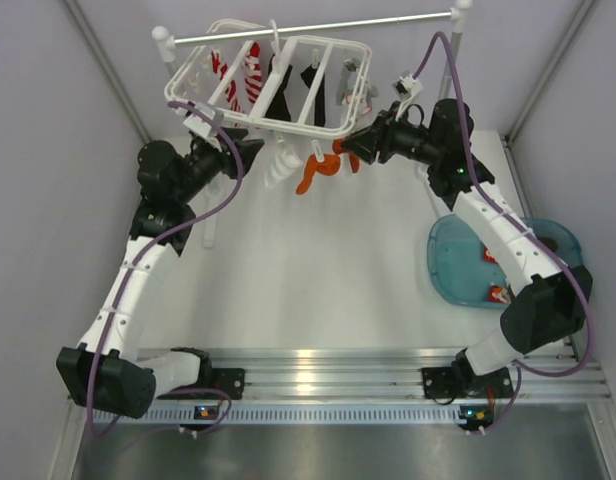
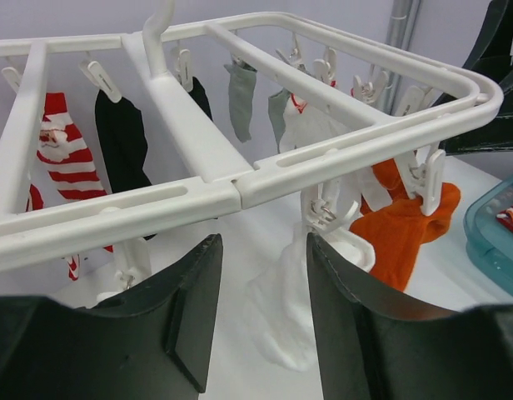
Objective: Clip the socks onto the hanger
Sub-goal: Open the clamp at the hanger.
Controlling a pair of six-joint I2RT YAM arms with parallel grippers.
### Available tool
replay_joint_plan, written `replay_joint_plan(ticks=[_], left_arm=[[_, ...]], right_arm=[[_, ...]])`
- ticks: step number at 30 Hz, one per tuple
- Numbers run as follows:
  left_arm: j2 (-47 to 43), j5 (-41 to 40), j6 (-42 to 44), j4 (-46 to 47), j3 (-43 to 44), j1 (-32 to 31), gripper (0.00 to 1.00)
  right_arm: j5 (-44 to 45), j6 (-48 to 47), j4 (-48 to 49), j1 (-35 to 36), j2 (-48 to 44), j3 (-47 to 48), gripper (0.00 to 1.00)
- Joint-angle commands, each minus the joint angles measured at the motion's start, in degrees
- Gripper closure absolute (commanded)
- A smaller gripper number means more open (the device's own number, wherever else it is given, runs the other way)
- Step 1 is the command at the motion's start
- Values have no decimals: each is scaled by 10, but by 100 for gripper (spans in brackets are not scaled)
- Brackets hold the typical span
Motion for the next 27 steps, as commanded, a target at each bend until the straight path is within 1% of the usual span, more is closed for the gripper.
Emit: replay_joint_plan(ticks=[1,6,9,13,19,27], left_arm=[[-46,9,-12,15,3,3,49],[-80,-51,-34,-43,7,18,48],[-87,-56,-39,-57,11,50,47],[-72,-39,-40,-64,31,86,46],[-38,-3,-25,-47,46,88,46],[9,29,-15,12,50,88,47]], right_arm=[[1,-1,25,-8,2,38,57],[2,6,32,-10,7,44,54],[6,9,35,-13,11,48,53],[9,14,37,-20,18,58,52],[8,10,34,-25,26,68,52],[6,2,29,-34,36,74,51]])
